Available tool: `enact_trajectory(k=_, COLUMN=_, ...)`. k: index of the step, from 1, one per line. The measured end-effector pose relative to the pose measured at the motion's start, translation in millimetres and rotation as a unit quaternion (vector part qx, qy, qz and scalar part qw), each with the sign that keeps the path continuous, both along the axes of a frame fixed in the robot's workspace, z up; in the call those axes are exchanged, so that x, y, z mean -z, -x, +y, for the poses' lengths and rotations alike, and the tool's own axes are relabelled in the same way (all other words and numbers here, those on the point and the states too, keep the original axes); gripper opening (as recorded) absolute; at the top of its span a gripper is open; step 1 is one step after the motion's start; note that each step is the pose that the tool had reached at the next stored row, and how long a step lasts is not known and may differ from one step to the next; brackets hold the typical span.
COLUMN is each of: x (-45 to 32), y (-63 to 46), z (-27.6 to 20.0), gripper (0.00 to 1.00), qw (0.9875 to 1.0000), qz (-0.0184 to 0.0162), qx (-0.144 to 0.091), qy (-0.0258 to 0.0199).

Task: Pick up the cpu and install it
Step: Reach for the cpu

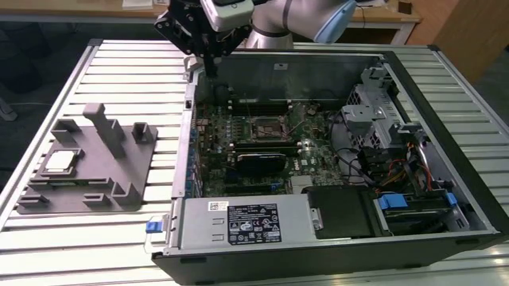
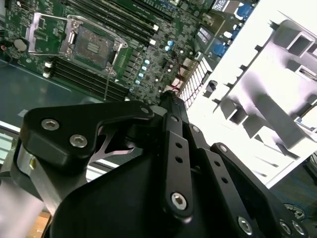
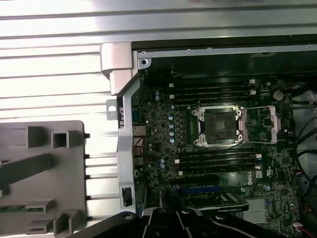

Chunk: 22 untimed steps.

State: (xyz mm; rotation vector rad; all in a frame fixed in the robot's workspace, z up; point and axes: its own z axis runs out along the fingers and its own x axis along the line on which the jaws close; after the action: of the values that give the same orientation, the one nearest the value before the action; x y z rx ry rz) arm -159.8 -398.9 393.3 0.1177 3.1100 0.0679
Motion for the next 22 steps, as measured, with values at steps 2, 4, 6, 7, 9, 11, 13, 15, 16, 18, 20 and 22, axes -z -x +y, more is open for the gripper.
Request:
enact_trajectory(k=2, x=0.0, y=3.4, z=0.0, gripper=0.11, qw=1.0000, qz=-0.0002, qx=0.000, qy=0.0000)
enact_trajectory(k=4, x=0.0, y=7.0, z=0.0, gripper=0.11, qw=1.0000, qz=-0.0004, qx=0.000, qy=0.0000)
enact_trajectory(k=6, x=0.0, y=10.7, z=0.0, gripper=0.11, qw=1.0000, qz=-0.0006, qx=0.000, qy=0.0000)
enact_trajectory(k=7, x=0.0, y=12.5, z=0.0, gripper=0.11, qw=1.0000, qz=-0.0007, qx=0.000, qy=0.0000)
enact_trajectory(k=9, x=-0.1, y=16.3, z=0.0, gripper=0.11, qw=1.0000, qz=-0.0010, qx=0.000, qy=0.0001)
enact_trajectory(k=11, x=0.0, y=20.1, z=0.0, gripper=0.11, qw=1.0000, qz=-0.0012, qx=0.000, qy=0.0000)
enact_trajectory(k=13, x=0.0, y=23.9, z=0.0, gripper=0.11, qw=1.0000, qz=-0.0015, qx=0.000, qy=0.0000)
enact_trajectory(k=15, x=0.0, y=27.5, z=0.0, gripper=0.11, qw=1.0000, qz=-0.0018, qx=0.000, qy=0.0000)
enact_trajectory(k=16, x=0.0, y=29.3, z=0.0, gripper=0.11, qw=1.0000, qz=-0.0019, qx=0.000, qy=0.0000)
enact_trajectory(k=18, x=0.0, y=33.0, z=0.0, gripper=0.11, qw=1.0000, qz=-0.0021, qx=0.000, qy=0.0000)
enact_trajectory(k=20, x=0.0, y=36.5, z=0.0, gripper=0.11, qw=1.0000, qz=-0.0023, qx=0.000, qy=0.0000)
enact_trajectory(k=22, x=0.0, y=40.0, z=0.0, gripper=0.11, qw=1.0000, qz=-0.0026, qx=0.000, qy=0.0000)
